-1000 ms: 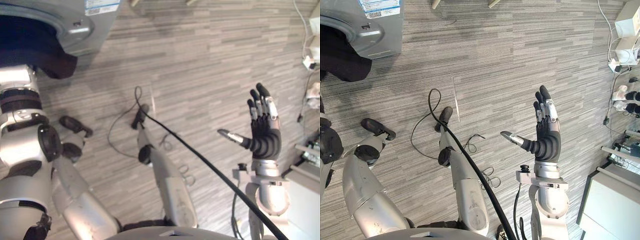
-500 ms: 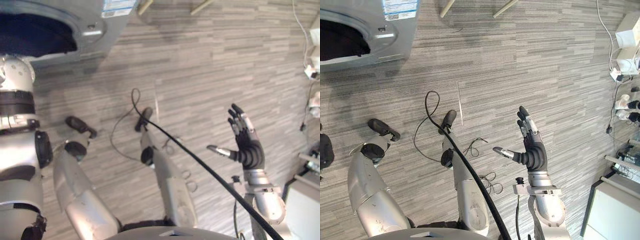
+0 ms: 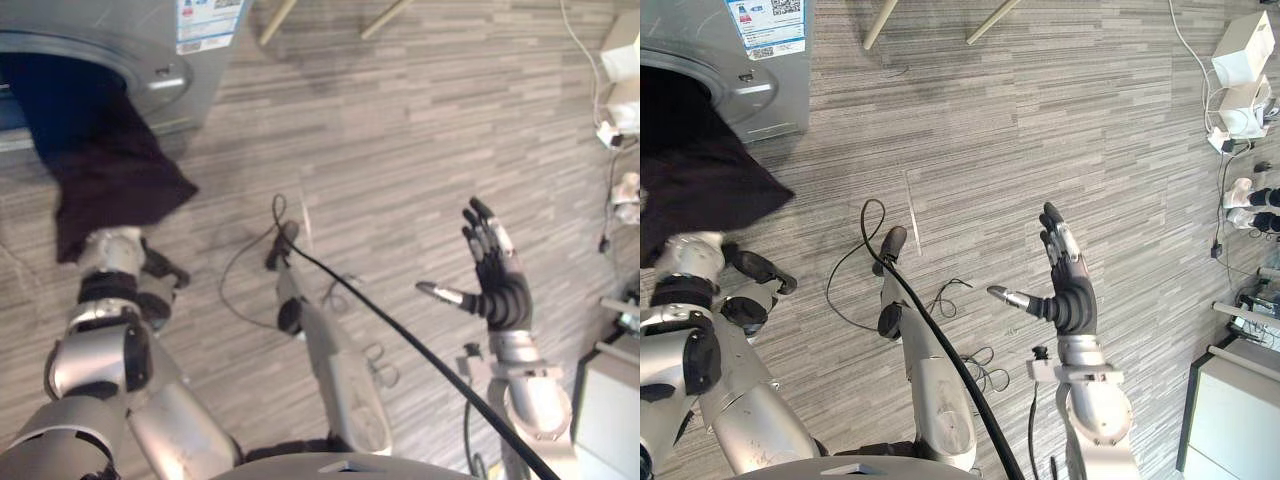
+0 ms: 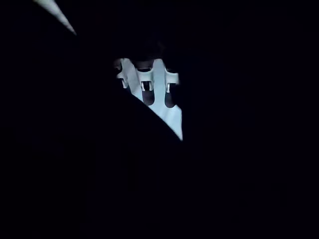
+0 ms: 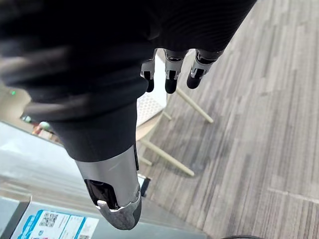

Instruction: Pick up the laundry basket with both hands and put the clothes into the washing machine.

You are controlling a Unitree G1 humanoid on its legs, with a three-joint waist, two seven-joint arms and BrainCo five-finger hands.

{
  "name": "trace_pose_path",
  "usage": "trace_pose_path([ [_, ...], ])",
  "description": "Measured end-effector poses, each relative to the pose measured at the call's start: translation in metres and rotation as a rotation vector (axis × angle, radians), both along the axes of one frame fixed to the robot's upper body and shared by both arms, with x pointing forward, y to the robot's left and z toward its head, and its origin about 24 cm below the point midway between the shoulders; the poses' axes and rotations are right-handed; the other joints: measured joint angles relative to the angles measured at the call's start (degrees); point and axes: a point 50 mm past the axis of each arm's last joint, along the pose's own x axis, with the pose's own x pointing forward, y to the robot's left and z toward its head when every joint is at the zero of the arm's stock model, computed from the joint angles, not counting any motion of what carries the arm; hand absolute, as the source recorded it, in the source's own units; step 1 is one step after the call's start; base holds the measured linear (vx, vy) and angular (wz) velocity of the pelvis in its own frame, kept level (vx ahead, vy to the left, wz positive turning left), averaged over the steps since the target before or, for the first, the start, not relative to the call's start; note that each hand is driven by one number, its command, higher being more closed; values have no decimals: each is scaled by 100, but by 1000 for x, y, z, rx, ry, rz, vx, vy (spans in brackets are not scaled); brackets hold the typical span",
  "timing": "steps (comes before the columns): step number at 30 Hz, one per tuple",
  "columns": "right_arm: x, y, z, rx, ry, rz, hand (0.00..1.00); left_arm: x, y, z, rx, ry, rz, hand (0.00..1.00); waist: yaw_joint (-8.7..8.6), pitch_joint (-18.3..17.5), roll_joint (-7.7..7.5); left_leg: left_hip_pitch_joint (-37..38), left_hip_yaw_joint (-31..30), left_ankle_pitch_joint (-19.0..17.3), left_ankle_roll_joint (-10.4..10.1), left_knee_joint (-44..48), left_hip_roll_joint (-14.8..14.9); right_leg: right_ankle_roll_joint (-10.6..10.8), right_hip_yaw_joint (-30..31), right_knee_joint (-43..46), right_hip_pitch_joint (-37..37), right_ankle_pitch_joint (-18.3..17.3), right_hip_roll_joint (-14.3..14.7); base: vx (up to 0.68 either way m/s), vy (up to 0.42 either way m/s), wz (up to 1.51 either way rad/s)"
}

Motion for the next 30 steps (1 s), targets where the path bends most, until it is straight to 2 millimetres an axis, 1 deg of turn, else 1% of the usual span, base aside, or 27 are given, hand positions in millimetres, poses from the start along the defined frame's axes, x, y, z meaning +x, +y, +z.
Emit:
trace_pose_path([
  [1, 3, 0, 4, -3, -16, 4, 0, 2, -13, -8, 22, 36, -68, 0, 8, -2, 0, 0, -5, -3, -3, -2, -8, 2, -3, 13, 0, -2, -11, 18, 19, 4],
  [2, 4, 0, 5, 3, -21, 9, 0, 4, -22, -11, 29, 46, -107, 0, 14, -3, 3, 1, -9, -2, -5, -17, -26, 4, -8, 21, -4, -4, -23, 18, 16, 4],
  [5, 4, 0, 4, 12, -11, 10, 0, 5, -28, -12, 8, 46, -132, 0, -3, -4, 4, 18, -9, 7, -15, -34, -49, 5, -12, 61, -14, -5, -52, 6, 5, 1],
  [6, 5, 0, 4, 12, -10, 10, 0, 7, -30, -6, 3, 35, -137, 0, 19, -4, 4, 42, -3, 8, -17, -34, -48, 9, -10, 87, -8, -13, -58, 0, 0, 0],
  [7, 5, 1, 3, 13, -6, 10, 0, 10, -35, 8, -8, -8, -146, 0, 56, -4, 4, 61, 0, 11, -21, -35, -48, 6, -10, 110, -1, -24, -64, 31, 27, 3],
  [8, 5, 1, 1, 17, 8, 10, 0, 14, -46, 41, -35, -122, -168, 0, 110, -4, 3, 75, -6, 25, -31, -60, -68, 3, -17, 131, 10, -39, -77, 30, 25, 17],
  [9, 6, 3, -7, 28, 40, 17, 0, 15, -60, 93, -112, -271, -198, 0, 116, -6, 3, 58, -52, 66, -57, -133, -145, 11, -58, 141, 12, -60, -114, 25, 17, 20],
  [12, 8, 7, -24, 50, 113, 32, 0, 14, -70, 101, -192, -271, -180, 0, 64, -11, -2, 59, -66, 105, -67, -203, -224, 13, -66, 137, 3, -70, -148, 16, 11, 9],
  [13, 9, 7, -31, 56, 142, 29, 0, 11, -73, 106, -235, -264, -155, 0, 63, -10, -2, 53, -65, 156, -4, -198, -219, 7, -51, 137, -11, -64, -141, 32, 22, -5],
  [14, 9, 7, -33, 58, 152, 22, 0, 10, -75, 110, -281, -251, -126, 0, 63, -10, -2, 56, -65, 176, 18, -189, -201, 3, -31, 141, -16, -62, -126, 38, 21, -13],
  [15, 7, 7, -33, 52, 150, 17, 0, 9, -75, 113, -315, -255, -100, 0, 68, -10, -3, 47, -67, 170, 9, -151, -142, -1, -17, 145, -25, -66, -91, 37, 15, -21],
  [16, 2, 7, -33, 49, 151, 16, 0, 8, -77, 116, -350, -271, -69, 0, 84, -10, -3, 13, -81, 121, -70, -92, -67, -12, 14, 166, -60, -76, -45, 30, 8, -21],
  [18, -4, 8, -32, 36, 154, 18, 0, 8, -80, 123, -396, -285, -29, 0, 89, -10, -3, -33, -83, 113, -80, -73, -40, -13, 100, 234, -160, -109, -33, 19, 3, -20],
  [19, -7, 8, -32, 27, 156, 21, 0, 7, -78, 126, -422, -292, 3, 0, 77, -10, -3, -52, -93, 110, -78, -83, -44, 31, 128, 250, -202, -183, -33, 12, -4, -28],
  [20, -8, 8, -32, 24, 157, 22, 0, 7, -74, 128, -437, -313, 24, 0, 67, -10, -3, -85, -154, 94, -52, -131, -55, 166, 123, 247, -238, -400, -6, 7, -8, -32],
  [21, -8, 8, -32, 24, 157, 22, 0, 6, -73, 129, -444, -323, 35, 0, 73, -10, -3, -117, -214, 97, -54, -153, -50, 223, 120, 265, -261, -516, 25, -1, -17, -39],
  [22, -9, 8, -32, 24, 158, 22, 0, 6, -71, 132, -458, -335, 52, 0, 99, -10, -3, -188, -336, 99, -53, -149, -37, 185, 126, 466, -371, -729, 44, 2, -4, -18],
  [24, -11, 8, -34, 21, 168, 20, 0, 5, -68, 136, -480, -334, 71, 0, 38, -9, -9, -240, -405, 124, -94, -128, -67, 167, 134, 496, -403, -761, 41, 8, 5, 0],
  [25, -11, 9, -33, 12, 163, 23, 0, 5, -65, 137, -490, -340, 85, 0, 21, -11, -11, -231, -399, 174, -108, -274, -125, 319, 128, 412, -405, -876, 44, 11, -7, -10],
  [26, -11, 9, -32, 2, 158, 25, 0, 4, -63, 139, -490, -348, 92, 0, 37, -11, -11, -225, -384, 235, -84, -372, -113, 313, 110, 477, -446, -923, 53, 32, -12, -26],
  [27, -11, 10, -31, -14, 156, 27, 0, 3, -57, 142, -507, -365, 108, 0, 35, -10, -19, -244, -404, 281, -83, -388, -80, 28, 203, 894, -526, -1022, 8, 65, 30, -18],
  [28, -13, 10, -33, -10, 164, 23, 0, 2, -54, 143, -521, -372, 119, 0, 27, -49, -121, -237, -409, 338, -168, -376, -96, 23, 93, 850, -486, -896, -52, 79, 33, -10],
  [30, -13, 10, -32, -10, 158, 25, 0, -1, -45, 145, -552, -392, 144, 0, 24, -62, -151, -236, -420, 469, -253, -465, -83, -7, 90, 715, -484, -803, 24, 60, -8, -8],
])
